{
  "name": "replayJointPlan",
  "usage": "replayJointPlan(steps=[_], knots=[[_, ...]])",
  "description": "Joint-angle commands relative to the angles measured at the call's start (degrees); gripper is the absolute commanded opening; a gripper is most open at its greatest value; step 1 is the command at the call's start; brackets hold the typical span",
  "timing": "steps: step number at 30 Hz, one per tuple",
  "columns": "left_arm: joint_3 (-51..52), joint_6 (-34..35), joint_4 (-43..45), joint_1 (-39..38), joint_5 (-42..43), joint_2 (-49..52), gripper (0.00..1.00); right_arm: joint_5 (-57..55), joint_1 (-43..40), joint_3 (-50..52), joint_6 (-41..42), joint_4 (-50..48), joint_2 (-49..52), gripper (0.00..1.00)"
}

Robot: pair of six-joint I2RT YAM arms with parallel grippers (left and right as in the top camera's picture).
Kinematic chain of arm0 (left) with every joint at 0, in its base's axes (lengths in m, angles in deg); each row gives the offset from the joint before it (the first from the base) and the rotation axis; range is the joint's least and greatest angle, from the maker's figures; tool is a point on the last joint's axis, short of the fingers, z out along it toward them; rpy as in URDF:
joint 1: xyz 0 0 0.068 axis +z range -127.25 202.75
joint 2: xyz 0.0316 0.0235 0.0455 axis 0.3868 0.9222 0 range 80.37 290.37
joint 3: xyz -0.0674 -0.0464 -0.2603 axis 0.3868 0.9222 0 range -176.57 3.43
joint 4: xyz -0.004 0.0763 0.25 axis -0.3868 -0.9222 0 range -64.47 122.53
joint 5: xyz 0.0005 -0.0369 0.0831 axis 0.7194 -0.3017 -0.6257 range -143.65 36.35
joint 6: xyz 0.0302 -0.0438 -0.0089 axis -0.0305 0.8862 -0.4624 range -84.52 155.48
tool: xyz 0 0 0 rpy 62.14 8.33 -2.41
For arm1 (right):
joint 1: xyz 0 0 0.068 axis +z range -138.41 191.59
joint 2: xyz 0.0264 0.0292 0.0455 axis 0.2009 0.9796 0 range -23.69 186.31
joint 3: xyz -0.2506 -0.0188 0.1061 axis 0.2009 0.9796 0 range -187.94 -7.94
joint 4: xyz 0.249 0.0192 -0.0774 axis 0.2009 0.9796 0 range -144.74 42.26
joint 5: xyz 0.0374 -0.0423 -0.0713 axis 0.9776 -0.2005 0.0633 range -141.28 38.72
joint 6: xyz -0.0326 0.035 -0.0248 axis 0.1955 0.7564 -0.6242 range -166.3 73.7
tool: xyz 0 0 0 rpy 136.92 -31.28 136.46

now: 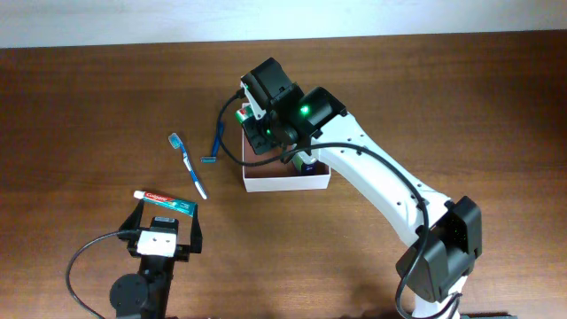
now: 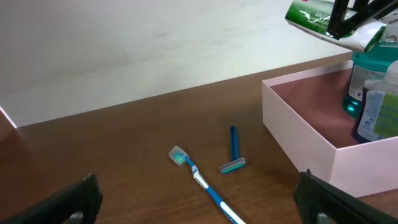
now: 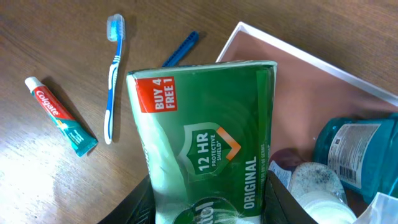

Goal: Pack container
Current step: 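Lift the soap box with the right gripper and lower it into the box, then open the right gripper and raise it away to the upper right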

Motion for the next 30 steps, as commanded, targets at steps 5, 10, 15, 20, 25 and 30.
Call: replayJointPlan(steps=[5, 10, 15, 20, 25, 30], knots=[[0.3, 0.5, 0.0, 0.2, -0.4, -0.1, 1.00, -1.6, 0.3, -1.3, 0.7, -0.7, 0.9, 0.71], [0.3, 0.5, 0.0, 0.2, -0.4, -0.1, 1.00, -1.8, 0.2, -1.4, 0.4, -0.8, 0.3, 0.89], [0.3, 0.5, 0.0, 0.2, -0.4, -0.1, 1.00, -4.8, -0.2, -3.3, -0.9, 0.8, -3.0, 0.90], [0.3, 0.5, 0.0, 0.2, -0.4, -0.1, 1.00, -9.5, -2.9, -7.5, -0.8, 7.5, -8.5, 0.92], [0.3, 0.5, 0.0, 0.2, -0.4, -0.1, 1.00, -9.8, -10.3, -8.3, -0.8, 13.0, -13.9, 0.99], [0.3, 0.5, 0.0, 0.2, -0.4, -0.1, 1.00, -9.7, -20.7, -8.3, -0.8, 18.4, -15.9, 0.99]])
